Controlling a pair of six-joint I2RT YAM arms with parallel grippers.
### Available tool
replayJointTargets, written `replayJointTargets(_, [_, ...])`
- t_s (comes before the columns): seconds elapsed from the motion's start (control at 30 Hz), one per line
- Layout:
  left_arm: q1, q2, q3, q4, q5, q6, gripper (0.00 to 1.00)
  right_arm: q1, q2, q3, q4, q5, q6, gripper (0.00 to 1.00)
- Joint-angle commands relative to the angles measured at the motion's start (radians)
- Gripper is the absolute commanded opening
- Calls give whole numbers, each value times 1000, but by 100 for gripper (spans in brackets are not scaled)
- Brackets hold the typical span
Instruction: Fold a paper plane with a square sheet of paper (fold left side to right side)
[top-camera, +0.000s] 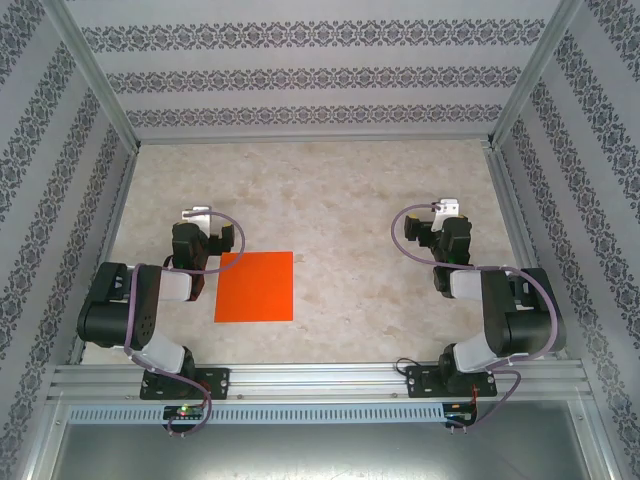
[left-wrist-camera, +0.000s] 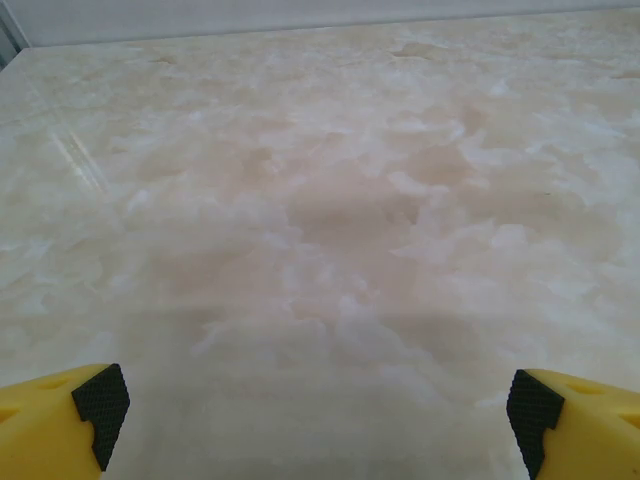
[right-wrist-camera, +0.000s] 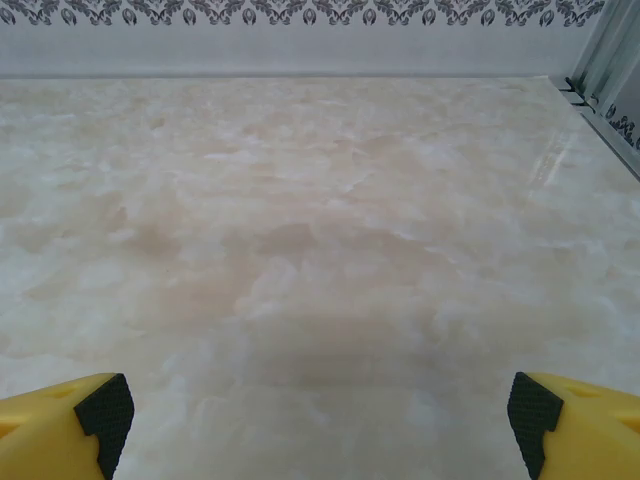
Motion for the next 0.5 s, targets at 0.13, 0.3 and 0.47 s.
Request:
replayJointTargets(0.13, [13, -1, 12, -3, 15, -21, 100, 5, -1, -9, 38, 10, -1, 98])
replayJointTargets(0.3, [14, -1, 12, -3, 15, -20, 100, 4, -1, -10, 38, 11, -1, 98])
replayJointTargets(0.47, [13, 0, 13, -4, 15, -21, 100, 3, 1, -5, 36, 6, 1, 98])
